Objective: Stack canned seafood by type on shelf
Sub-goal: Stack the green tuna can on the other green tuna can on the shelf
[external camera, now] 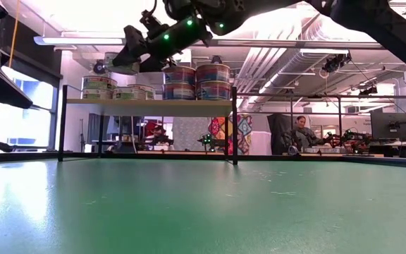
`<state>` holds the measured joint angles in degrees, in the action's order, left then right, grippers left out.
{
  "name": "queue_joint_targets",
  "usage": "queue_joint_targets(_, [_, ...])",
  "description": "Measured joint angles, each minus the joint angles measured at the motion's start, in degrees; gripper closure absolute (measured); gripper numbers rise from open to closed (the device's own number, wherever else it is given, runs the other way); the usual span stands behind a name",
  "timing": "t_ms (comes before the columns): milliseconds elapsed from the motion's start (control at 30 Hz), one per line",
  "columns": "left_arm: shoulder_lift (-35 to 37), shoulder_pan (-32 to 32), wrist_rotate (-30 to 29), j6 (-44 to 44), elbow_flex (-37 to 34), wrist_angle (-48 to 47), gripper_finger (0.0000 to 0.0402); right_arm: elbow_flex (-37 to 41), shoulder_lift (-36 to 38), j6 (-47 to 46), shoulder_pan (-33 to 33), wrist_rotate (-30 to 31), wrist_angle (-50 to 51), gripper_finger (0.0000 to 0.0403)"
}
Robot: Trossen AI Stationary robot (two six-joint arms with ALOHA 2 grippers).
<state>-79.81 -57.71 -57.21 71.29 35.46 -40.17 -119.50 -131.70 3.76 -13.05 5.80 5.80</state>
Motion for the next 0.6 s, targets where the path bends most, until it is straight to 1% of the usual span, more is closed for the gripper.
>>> queue_joint_targets(267, [0.0, 0.0, 0.1, 0.0, 0.0, 0.0, 0.0402, 0.2, 0.0, 2.3, 0.4, -0.3, -1.2, 0.0057])
queue_joint_targets(600, [0.0, 0.0, 0.1, 0.0, 0.0, 0.0, 0.0401, 0.3, -0.1, 1.3, 1.5, -0.2, -2.3, 0.0057])
